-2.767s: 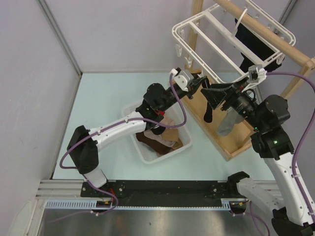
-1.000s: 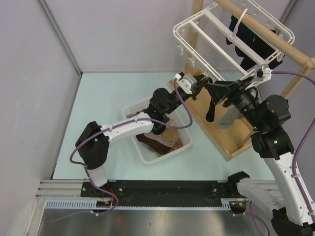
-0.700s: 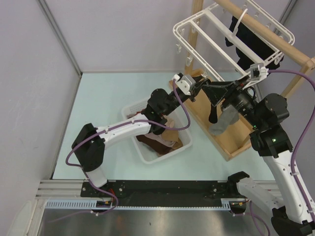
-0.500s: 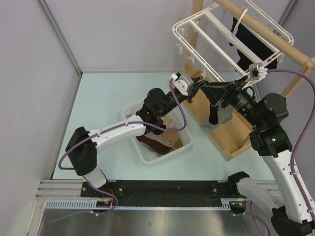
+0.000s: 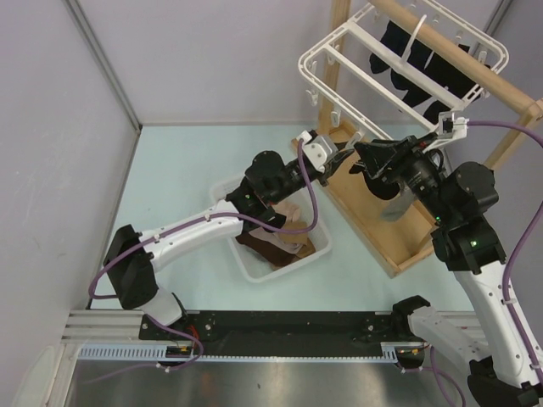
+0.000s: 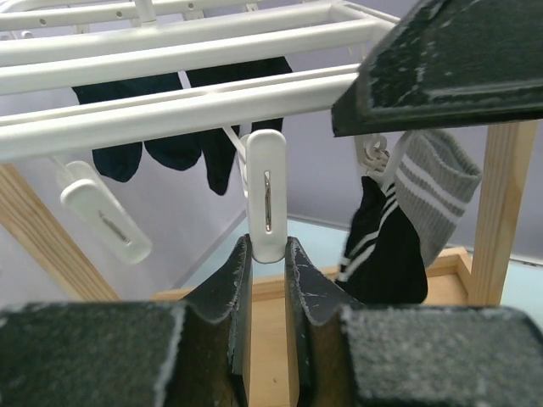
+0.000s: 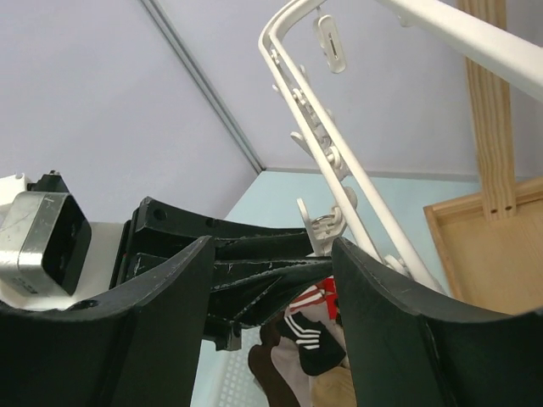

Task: Clip the socks to the hanger
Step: Open the clamp at the hanger.

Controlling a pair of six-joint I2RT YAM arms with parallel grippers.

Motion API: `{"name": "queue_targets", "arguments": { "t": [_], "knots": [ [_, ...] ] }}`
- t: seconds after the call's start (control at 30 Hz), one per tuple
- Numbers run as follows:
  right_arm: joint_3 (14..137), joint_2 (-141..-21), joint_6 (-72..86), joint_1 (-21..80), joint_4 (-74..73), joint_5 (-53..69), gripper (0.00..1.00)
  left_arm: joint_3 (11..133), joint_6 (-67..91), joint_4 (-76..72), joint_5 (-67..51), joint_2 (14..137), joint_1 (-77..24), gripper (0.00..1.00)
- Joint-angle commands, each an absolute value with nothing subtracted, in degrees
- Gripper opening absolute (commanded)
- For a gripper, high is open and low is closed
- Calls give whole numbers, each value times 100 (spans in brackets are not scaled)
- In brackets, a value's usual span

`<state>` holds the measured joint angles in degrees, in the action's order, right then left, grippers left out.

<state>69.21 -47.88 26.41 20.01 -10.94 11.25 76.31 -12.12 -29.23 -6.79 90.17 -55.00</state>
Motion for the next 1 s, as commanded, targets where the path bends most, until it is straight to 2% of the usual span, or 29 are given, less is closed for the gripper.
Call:
{"name": "queue_targets", "arguments": {
  "t": [0.0,0.53,0.97],
  "knots": [
    [6970,-4922,2795,1969,-1028,958,63,7892,-1345,-2672,-1011,8850,-5669,0],
    [6979,-5001,3445,1977,-1441,71,62,8086,-1108,-2883,-1046,9158,-5730,0],
    [6978,-5238,3604,2021,-1063,9,62,8183,-870,-2988,-1151,9272,-5774,0]
  ]
}}
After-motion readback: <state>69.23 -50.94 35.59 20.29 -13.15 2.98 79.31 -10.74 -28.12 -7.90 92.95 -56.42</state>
